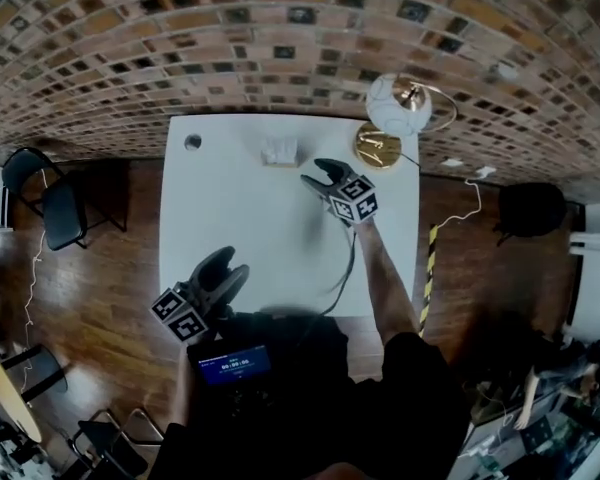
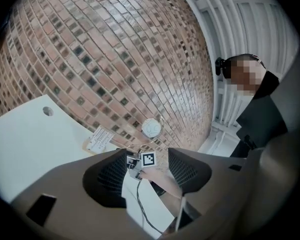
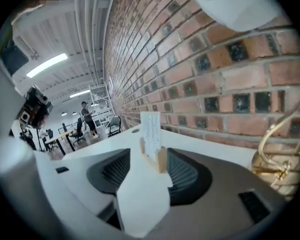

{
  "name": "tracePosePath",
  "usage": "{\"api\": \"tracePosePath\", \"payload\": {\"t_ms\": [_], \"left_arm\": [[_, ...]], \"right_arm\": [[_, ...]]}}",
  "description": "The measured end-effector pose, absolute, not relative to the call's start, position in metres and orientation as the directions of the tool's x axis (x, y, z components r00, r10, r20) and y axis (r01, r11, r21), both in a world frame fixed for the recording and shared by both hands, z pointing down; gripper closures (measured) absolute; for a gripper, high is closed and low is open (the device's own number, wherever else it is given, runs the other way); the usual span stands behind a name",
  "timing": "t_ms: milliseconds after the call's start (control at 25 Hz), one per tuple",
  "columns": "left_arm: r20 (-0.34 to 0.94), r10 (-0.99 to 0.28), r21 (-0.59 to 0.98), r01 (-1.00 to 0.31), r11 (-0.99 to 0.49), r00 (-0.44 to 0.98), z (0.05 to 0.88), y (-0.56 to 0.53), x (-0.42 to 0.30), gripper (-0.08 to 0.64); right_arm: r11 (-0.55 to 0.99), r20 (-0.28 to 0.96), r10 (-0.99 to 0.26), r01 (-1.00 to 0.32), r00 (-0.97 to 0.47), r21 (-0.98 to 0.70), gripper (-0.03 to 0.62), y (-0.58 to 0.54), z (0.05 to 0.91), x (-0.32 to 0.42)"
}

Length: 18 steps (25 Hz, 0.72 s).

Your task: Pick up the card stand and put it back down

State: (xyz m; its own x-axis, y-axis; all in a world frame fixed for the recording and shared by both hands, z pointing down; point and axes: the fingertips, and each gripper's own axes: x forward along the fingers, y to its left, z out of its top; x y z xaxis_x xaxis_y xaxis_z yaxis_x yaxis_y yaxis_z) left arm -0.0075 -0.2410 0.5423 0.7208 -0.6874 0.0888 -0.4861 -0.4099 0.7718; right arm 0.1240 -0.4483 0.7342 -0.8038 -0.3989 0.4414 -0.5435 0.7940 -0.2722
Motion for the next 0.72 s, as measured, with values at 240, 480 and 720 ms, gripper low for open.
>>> {"api": "tracePosePath", "payload": {"t_ms": [240,480,720], "left_arm": [[0.105,-0.682,0.787,-0.48,-0.388,0.724,0.554,-0.241,-0.008,0.305],[0.123,-0.697,0.787,-0.498,-0.365,0.706,0.556,-0.242,-0.018,0.305],[0.135,-0.706,0.79,-0.505,-0.346,0.695,0.56,-0.24,-0.022,0.305]], "right_arm": [[0.891,0.533,-0.326,-0.443,-0.781,-0.104,0.328,-0.479,0.777,0.095],[0.942,0.554,-0.271,-0.335,-0.787,-0.016,0.358,-0.486,0.802,0.072],[0.963,0.554,-0.245,-0.264,-0.796,0.047,0.394,-0.487,0.804,0.062]]}}
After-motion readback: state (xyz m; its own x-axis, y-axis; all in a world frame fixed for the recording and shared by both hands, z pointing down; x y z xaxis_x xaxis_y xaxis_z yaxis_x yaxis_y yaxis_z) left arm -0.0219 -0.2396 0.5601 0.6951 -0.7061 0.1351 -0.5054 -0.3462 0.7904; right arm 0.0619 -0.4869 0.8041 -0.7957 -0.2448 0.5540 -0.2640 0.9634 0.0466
